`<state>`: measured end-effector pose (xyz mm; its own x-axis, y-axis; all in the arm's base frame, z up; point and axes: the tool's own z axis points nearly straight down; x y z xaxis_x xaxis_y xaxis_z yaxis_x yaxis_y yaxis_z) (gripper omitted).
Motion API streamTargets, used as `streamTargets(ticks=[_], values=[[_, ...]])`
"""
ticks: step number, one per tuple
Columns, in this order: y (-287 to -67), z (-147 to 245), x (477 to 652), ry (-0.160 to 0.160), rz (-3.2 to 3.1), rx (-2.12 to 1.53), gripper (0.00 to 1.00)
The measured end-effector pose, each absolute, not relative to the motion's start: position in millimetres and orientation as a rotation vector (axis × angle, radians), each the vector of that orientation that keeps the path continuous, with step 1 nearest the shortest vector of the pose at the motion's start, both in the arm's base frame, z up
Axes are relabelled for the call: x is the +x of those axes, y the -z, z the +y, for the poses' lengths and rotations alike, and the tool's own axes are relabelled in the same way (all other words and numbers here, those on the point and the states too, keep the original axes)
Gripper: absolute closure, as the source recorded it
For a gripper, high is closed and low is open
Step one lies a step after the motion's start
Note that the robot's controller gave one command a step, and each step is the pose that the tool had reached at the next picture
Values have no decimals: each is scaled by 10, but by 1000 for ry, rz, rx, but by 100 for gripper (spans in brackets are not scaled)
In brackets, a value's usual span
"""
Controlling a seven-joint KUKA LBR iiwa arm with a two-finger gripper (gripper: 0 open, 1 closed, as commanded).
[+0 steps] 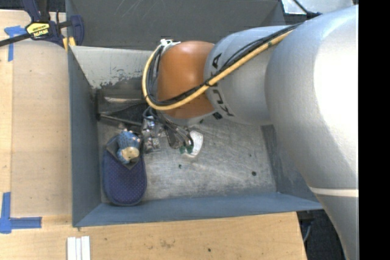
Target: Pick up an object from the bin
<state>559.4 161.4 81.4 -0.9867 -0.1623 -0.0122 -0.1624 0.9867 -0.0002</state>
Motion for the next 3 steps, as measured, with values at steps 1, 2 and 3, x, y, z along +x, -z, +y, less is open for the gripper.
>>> streamTargets(ticks=[1,2,3], values=[[-781,1606,5545,4,3139,-258,0],[-739,2039,5605,14,3104,-467,0],[-730,2302,5617,27,3080,-595,0]])
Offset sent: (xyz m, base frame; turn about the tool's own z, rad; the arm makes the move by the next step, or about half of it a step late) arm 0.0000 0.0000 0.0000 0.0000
